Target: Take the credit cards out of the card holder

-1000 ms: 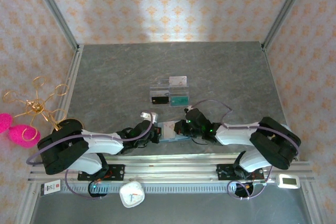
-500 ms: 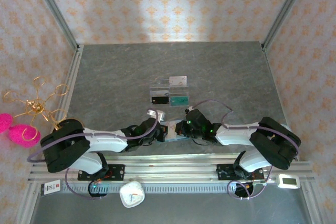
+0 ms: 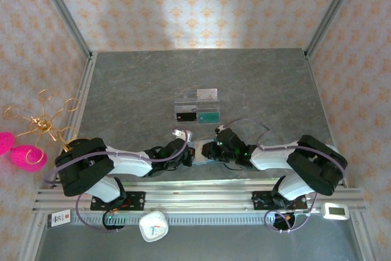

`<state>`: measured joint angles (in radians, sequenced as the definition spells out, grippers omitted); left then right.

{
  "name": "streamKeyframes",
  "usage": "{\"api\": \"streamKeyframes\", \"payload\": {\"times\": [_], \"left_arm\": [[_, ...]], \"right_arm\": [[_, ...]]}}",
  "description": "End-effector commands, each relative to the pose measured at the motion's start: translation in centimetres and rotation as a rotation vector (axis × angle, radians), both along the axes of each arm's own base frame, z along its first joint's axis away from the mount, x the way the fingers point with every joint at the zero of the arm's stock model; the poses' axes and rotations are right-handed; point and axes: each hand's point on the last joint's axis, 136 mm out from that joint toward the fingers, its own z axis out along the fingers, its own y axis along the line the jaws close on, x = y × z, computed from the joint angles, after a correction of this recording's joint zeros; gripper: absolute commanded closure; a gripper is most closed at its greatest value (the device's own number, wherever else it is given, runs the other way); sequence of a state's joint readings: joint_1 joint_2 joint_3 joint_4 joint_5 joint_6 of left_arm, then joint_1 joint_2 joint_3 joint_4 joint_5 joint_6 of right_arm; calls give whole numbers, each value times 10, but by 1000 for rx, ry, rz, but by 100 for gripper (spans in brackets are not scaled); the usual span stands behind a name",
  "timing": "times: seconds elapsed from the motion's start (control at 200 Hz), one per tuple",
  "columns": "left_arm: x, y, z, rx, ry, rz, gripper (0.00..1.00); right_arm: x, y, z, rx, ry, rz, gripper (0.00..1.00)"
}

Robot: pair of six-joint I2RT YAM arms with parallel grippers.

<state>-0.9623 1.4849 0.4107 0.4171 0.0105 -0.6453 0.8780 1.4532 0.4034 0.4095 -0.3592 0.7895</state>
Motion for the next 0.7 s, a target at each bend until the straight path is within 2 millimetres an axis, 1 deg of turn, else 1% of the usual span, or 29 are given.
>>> {"api": "streamKeyframes", "payload": {"times": [0.0,0.04,0.11,0.19,0.26,0.3,0.385,0.39,0.4,0.435,0.481,0.536,0.616,0.651,0.696], "left_arm": [[-21,15,-36,106,91,-36,100],[-23,16,-38,110,96,-41,100],[-24,22,-39,118,97,-22,100],[-22,27,-31,90,74,2,100],[-20,29,-25,75,67,13,100],[-19,28,-22,60,60,12,100],[-14,21,-8,19,38,10,100],[-14,20,-6,13,34,10,100],[-13,19,-3,4,30,10,100],[-8,13,13,-44,3,11,100],[-3,3,42,-135,-48,9,100],[3,-3,82,-258,-124,16,90],[10,-4,138,-427,-232,18,79],[13,-2,160,-488,-274,25,73],[15,2,182,-556,-316,32,67]], "right_arm": [[-4,-4,-13,-31,32,1,76],[-4,-4,-13,-34,31,0,76],[-1,-11,-12,-57,18,-30,86],[2,-23,-8,-92,-10,-73,91],[4,-39,-6,-123,-29,-115,93],[4,-47,-4,-133,-41,-137,94],[5,-57,11,-134,-91,-154,100],[5,-57,11,-136,-92,-153,100],[5,-57,18,-121,-110,-152,100],[7,-57,30,-103,-148,-147,100],[9,-56,50,-67,-206,-141,100],[12,-55,77,-7,-284,-143,100],[17,-56,121,107,-407,-172,100],[19,-57,140,160,-449,-188,100],[20,-58,165,237,-500,-212,100]]}}
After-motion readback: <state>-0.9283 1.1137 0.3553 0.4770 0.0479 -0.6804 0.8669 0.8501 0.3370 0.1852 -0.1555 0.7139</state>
